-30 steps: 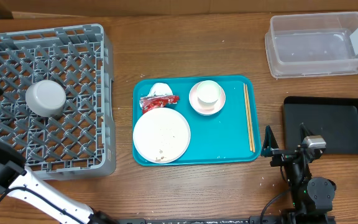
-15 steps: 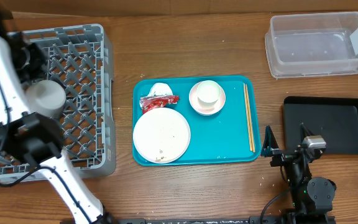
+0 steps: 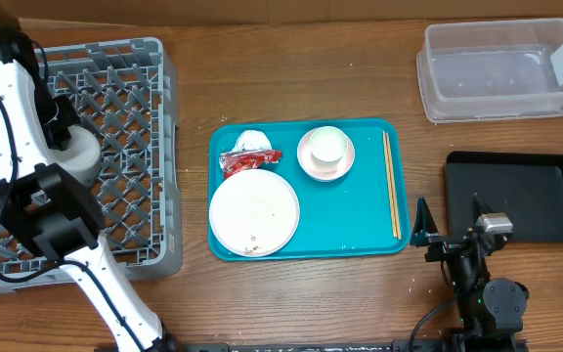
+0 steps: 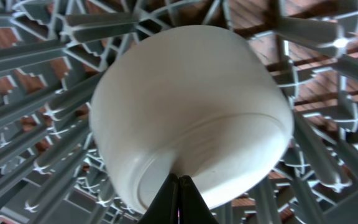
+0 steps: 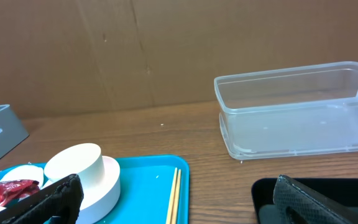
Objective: Sort waste into correct bins and load items into the dishwasher
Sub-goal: 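Move the left gripper back to the white cup on the tray, then grasp the white cup off the pink saucer with the left gripper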
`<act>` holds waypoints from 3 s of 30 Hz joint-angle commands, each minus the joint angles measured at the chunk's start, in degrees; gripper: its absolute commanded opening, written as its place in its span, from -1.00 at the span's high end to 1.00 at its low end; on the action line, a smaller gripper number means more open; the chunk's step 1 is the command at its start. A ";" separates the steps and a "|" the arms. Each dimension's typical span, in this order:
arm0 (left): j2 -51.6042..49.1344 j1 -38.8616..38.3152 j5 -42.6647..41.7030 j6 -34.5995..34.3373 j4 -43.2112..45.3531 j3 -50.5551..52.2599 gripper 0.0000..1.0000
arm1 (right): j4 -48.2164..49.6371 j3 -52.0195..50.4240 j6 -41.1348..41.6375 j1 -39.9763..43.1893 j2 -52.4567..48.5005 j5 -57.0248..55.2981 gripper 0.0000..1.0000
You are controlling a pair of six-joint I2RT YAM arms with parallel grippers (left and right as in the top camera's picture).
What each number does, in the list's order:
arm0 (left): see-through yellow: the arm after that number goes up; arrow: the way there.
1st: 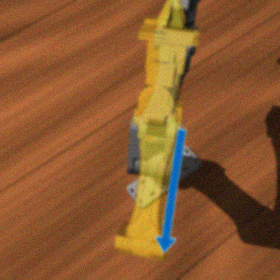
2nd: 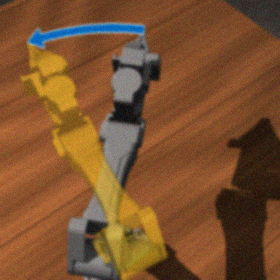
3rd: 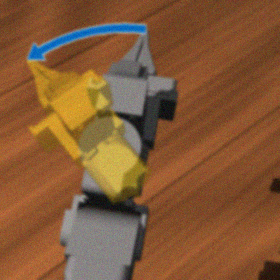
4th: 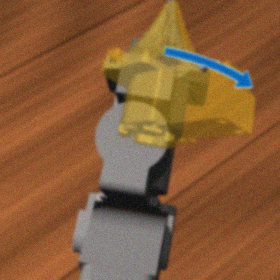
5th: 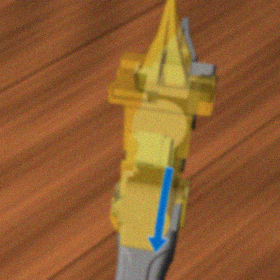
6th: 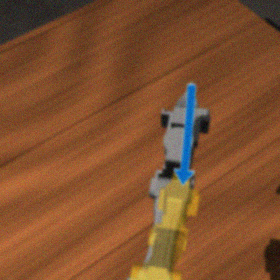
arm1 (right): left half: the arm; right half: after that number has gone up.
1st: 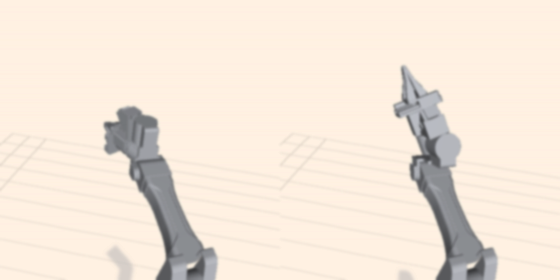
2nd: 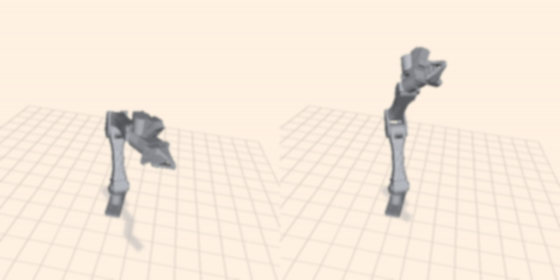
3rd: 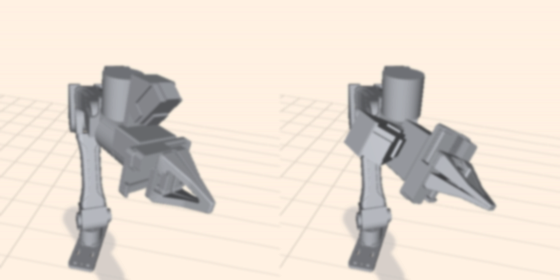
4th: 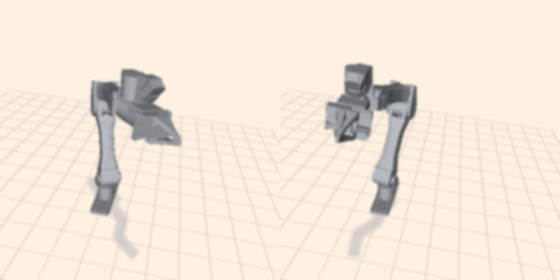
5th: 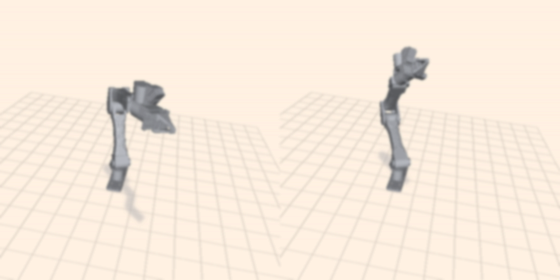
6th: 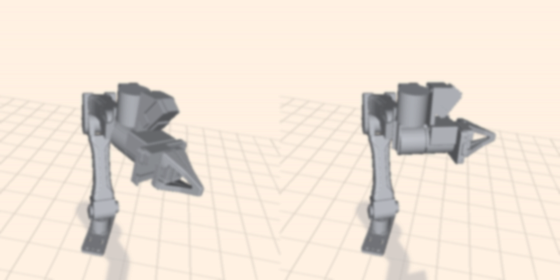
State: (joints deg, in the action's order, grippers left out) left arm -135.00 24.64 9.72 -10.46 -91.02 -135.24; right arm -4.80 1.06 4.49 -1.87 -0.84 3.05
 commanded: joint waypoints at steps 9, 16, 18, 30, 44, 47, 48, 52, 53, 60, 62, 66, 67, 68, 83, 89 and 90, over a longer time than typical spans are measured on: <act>1.25 9.22 0.59 -3.10 -1.86 0.50 0.92 | 0.22 -0.61 0.22 0.24 0.57 0.04 -0.99; 2.97 12.15 -13.86 -0.63 -1.81 -0.83 0.92 | 0.22 -0.61 0.22 0.24 0.57 0.04 -0.99; 4.33 12.09 -19.08 0.26 -1.18 -1.99 0.92 | 0.22 -0.61 0.22 0.24 0.57 0.04 -0.99; 10.36 -6.54 -55.89 21.42 -1.70 -3.15 0.92 | 0.22 -0.61 0.22 0.24 0.57 0.04 -0.99; 2.08 -41.18 -40.65 18.16 4.39 -2.80 -1.00 | 0.22 -0.61 0.22 0.24 0.57 0.02 -0.99; 1.22 -45.48 -39.91 18.67 4.52 -2.80 -1.00 | 0.22 -0.61 0.22 0.24 0.57 0.04 -0.99; 1.22 -47.01 -38.95 19.89 4.55 -2.80 -1.00 | 0.22 -0.61 0.24 0.24 0.55 0.04 -0.99; 1.25 -51.01 -36.94 20.74 5.49 -2.82 -0.38 | 0.22 -0.61 0.22 0.24 0.55 0.04 -0.99; 1.22 -52.13 -36.41 20.04 6.27 -2.80 0.00 | 0.22 -0.61 0.24 0.24 0.55 0.04 -0.99; 1.16 -60.72 -7.26 3.65 10.91 -2.80 0.24 | 0.22 -0.61 0.22 0.24 0.55 0.04 -0.99; 1.16 -62.14 -3.26 1.73 12.31 -2.80 0.25 | 0.22 -0.61 0.22 0.24 0.57 0.02 -0.99; 1.16 -63.28 -3.32 -0.02 14.80 -2.80 0.28 | 0.22 -0.61 0.22 0.24 0.57 0.04 -0.99; 1.14 -63.41 -3.34 -0.63 14.97 -2.80 0.30 | 0.22 -0.61 0.24 0.24 0.55 0.04 -0.99; 1.14 -63.47 -3.34 -1.42 14.99 -2.80 0.32 | 0.22 -0.61 0.22 0.24 0.57 0.04 -0.99; -6.21 -65.61 -6.14 -5.05 15.28 -2.75 0.44 | 0.22 -0.61 0.22 0.24 0.57 0.04 -0.99; -7.02 -65.79 -6.19 -6.03 15.54 -2.75 0.44 | 0.22 -0.61 0.22 0.24 0.57 0.04 -0.99; -7.02 -65.83 -6.16 -6.08 15.45 -2.75 0.45 | 0.22 -0.61 0.22 0.24 0.57 0.04 -0.99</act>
State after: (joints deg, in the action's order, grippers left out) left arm -141.45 -40.91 3.68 -14.94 -75.53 -137.93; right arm -4.80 1.06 4.49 -1.87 -0.84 3.03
